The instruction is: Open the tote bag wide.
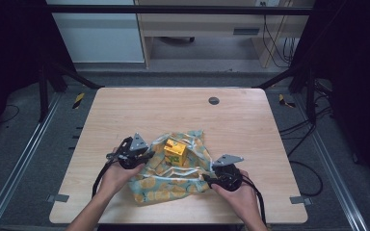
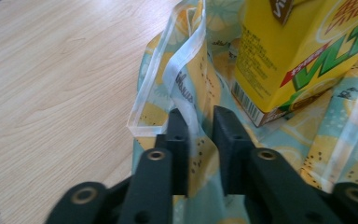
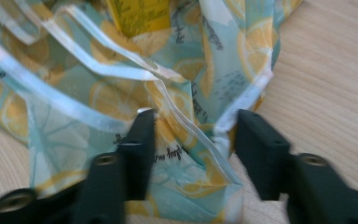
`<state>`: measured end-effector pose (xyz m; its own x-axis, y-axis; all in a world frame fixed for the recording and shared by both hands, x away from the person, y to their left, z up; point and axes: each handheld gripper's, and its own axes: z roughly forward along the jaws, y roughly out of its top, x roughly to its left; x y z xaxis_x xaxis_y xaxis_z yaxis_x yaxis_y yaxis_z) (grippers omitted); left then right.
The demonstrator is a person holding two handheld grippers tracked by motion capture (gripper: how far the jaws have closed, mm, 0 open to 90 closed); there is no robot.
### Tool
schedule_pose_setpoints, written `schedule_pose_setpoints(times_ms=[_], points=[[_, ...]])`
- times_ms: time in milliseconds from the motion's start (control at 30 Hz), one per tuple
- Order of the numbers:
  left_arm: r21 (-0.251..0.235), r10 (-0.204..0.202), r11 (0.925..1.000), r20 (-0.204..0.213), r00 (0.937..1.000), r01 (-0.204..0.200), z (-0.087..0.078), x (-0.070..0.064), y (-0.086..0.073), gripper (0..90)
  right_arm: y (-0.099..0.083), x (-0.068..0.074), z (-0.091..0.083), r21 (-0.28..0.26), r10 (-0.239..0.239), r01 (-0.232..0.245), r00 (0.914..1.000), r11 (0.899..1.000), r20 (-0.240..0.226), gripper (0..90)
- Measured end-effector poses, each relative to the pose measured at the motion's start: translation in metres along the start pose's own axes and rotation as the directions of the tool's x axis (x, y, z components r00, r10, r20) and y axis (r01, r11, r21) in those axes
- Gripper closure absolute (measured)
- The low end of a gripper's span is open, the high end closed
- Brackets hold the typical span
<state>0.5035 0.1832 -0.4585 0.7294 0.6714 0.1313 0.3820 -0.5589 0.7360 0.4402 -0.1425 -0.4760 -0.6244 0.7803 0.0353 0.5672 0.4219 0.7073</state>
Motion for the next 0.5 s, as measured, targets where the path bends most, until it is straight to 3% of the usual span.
schedule_pose_setpoints(times_ms=[33,67,100,233,500], points=[[0.001,0.000,1.0000,-0.002,1.0000,0.000,0.001,0.000,-0.001,83.0,-0.002,-0.002,0.002,0.014,-0.034,0.034,0.9994,0.999,-0.001,71.8],[-0.001,-0.001,1.0000,-0.008,1.0000,0.001,0.001,0.001,-0.002,83.0,-0.002,-0.002,0.002,0.014,-0.034,0.034,0.9994,0.999,-0.001,71.8],[-0.006,-0.018,0.9998,-0.005,0.9998,0.018,0.003,0.002,-0.004,84.7,-0.003,-0.002,0.004,0.028,-0.035,0.035,0.9994,0.999,-0.004,80.3],[-0.012,-0.028,0.9995,-0.014,0.9995,0.028,0.004,0.003,-0.007,86.6,-0.004,-0.002,0.005,0.034,-0.051,0.052,0.9986,0.998,-0.008,88.9],[-0.025,-0.063,0.9978,-0.041,0.9972,0.062,0.005,0.009,-0.017,87.7,-0.006,-0.006,0.006,0.052,-0.090,0.089,0.9959,0.995,0.011,90.0]])
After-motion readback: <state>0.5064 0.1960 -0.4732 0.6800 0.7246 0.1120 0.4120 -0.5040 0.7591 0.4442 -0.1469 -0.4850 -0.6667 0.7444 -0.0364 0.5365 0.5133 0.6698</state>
